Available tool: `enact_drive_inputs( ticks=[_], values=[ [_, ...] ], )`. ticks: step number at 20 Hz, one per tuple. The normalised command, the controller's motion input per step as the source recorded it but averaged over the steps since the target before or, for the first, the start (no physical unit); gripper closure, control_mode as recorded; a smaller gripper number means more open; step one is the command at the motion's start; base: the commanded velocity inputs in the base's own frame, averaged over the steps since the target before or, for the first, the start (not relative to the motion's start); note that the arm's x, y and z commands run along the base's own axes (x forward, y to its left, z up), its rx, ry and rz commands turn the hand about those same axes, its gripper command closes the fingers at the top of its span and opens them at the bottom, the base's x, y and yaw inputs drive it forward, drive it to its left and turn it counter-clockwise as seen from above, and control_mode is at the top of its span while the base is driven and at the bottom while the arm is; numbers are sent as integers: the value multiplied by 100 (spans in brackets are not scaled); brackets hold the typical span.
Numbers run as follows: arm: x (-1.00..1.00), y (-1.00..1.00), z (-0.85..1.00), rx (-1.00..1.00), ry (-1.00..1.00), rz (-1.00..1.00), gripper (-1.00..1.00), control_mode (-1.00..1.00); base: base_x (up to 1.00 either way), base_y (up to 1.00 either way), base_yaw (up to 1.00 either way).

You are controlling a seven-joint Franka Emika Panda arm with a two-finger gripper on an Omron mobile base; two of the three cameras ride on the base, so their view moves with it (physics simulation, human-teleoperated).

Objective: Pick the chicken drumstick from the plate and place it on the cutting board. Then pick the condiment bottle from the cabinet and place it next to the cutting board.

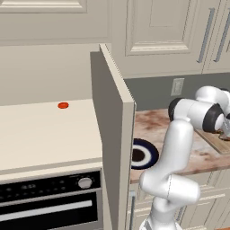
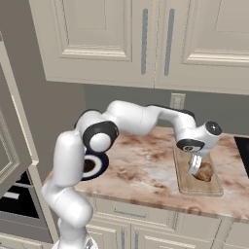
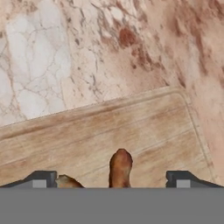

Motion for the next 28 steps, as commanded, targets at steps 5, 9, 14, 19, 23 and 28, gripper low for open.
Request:
enact_drive_inputs(
  ticks=[5, 9, 14, 19, 23, 28],
  values=[
    [-15, 23, 4, -2, 0, 2, -100, -100, 0, 0, 0],
    [-11, 30, 0, -2, 0, 2, -100, -100, 0, 0, 0],
    [-12, 34, 0, -1, 0, 4, -100, -100, 0, 0, 0],
    [-8, 30, 0, 0, 0, 5, -100, -100, 0, 0, 0],
    [-6, 23, 0, 0, 0, 5, -100, -100, 0, 0, 0],
    [-8, 24, 0, 0, 0, 5, -100, -100, 0, 0, 0]
  ],
)
